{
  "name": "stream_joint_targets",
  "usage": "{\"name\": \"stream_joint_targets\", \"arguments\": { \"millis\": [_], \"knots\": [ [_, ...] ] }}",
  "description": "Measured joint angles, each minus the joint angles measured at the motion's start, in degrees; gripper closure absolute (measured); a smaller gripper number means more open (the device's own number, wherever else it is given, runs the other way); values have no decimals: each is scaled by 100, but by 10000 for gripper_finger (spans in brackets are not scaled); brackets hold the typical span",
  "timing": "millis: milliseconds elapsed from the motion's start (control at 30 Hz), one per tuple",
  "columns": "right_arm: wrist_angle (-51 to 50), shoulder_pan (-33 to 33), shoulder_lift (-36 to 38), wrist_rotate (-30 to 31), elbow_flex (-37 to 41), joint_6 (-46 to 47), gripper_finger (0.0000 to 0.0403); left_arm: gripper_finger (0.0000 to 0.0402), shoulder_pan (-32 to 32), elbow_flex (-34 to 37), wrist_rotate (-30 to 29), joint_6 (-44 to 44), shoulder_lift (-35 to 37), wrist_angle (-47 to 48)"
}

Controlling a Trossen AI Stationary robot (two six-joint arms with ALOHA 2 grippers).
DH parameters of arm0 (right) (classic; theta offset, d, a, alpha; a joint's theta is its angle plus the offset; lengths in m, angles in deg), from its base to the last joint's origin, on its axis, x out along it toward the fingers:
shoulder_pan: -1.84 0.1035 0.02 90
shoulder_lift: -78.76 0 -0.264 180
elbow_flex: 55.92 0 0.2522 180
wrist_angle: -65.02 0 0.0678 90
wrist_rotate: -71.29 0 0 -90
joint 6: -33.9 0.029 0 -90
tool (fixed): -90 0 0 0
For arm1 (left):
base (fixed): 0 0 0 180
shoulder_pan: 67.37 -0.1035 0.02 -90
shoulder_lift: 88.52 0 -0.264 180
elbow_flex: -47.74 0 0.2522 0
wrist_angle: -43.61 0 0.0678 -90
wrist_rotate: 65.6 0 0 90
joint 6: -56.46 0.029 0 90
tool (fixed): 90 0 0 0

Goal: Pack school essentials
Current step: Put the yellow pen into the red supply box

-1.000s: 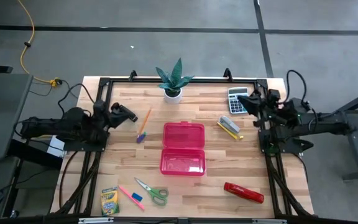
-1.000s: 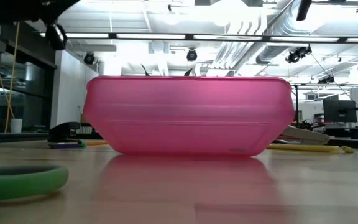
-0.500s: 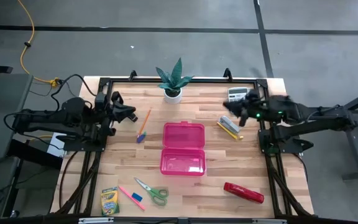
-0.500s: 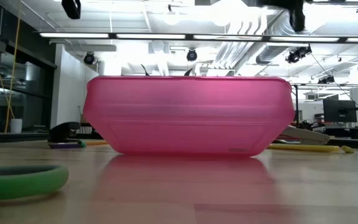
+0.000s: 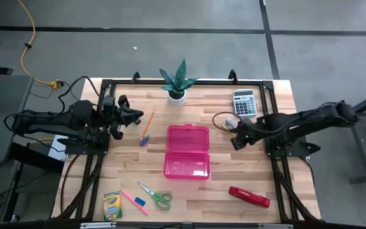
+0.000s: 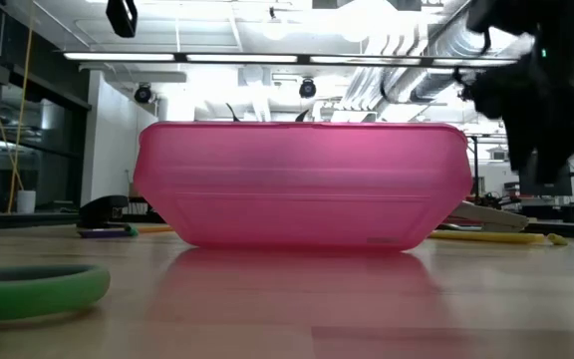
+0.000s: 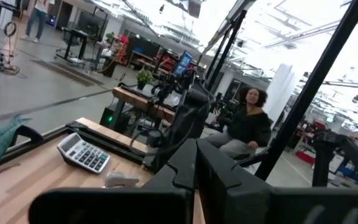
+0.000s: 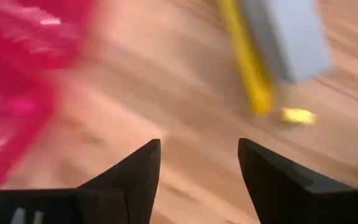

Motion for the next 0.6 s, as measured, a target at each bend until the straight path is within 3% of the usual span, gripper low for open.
{"name": "stream_joint_targets", "arguments": {
  "millis": [200,600],
  "knots": [
    [62,-5,-596,524,219,578,204,401,0,0,0,0,-3,-3],
    [671,-20,-1713,895,278,608,210,401,0,0,0,0,-3,-5]
  ]
}}
